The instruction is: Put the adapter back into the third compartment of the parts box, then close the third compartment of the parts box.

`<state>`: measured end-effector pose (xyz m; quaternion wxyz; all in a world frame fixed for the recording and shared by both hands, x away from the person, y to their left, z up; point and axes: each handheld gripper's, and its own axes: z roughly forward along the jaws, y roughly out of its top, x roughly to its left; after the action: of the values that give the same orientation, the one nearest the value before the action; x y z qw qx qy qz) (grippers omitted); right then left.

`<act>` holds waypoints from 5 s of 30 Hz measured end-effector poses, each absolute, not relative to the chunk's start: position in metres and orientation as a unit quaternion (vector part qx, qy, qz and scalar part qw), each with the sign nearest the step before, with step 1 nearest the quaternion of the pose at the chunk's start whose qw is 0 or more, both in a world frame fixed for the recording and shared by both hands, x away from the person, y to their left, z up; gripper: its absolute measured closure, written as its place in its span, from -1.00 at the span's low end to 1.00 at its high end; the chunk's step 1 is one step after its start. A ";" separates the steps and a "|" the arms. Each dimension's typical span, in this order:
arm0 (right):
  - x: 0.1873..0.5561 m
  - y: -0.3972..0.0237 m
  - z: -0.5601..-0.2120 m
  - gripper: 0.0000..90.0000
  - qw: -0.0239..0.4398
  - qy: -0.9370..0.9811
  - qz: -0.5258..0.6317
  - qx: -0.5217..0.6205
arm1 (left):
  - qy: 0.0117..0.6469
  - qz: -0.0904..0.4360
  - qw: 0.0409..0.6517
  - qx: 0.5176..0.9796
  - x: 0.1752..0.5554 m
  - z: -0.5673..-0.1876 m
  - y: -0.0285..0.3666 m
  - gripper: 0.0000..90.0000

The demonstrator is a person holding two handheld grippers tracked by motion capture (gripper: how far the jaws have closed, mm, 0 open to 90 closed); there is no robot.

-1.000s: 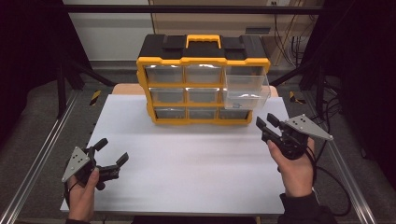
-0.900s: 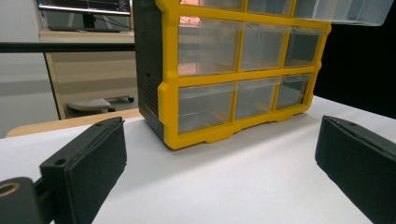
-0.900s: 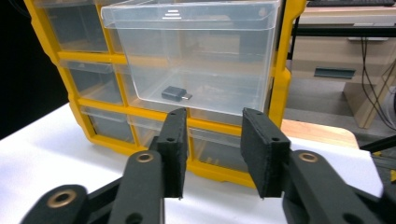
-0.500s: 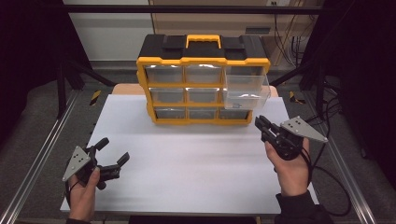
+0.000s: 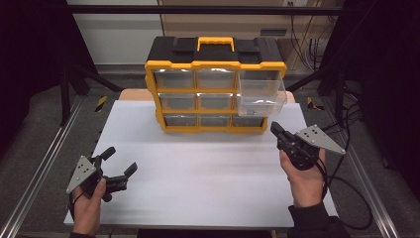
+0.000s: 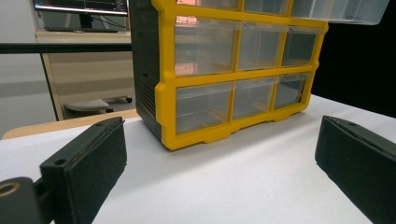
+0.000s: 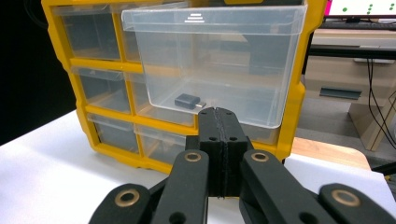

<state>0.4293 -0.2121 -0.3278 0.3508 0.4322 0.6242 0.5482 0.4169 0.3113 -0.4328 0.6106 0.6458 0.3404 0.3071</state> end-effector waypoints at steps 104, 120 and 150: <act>0.473 -0.180 -0.311 1.00 0.369 0.625 0.527 0.442 | 0.328 0.309 0.608 0.654 0.416 -0.432 0.309 -0.96; 0.476 -0.178 -0.312 1.00 0.365 0.629 0.527 0.440 | 0.324 0.307 0.607 0.658 0.418 -0.432 0.307 -0.95; 0.477 -0.176 -0.310 1.00 0.369 0.639 0.516 0.434 | 0.323 0.304 0.610 0.657 0.420 -0.433 0.310 -0.95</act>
<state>0.4769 -0.1761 -0.3101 0.3693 0.4345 0.6395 0.5156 0.4202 0.3096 -0.4328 0.6098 0.6566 0.3234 0.3041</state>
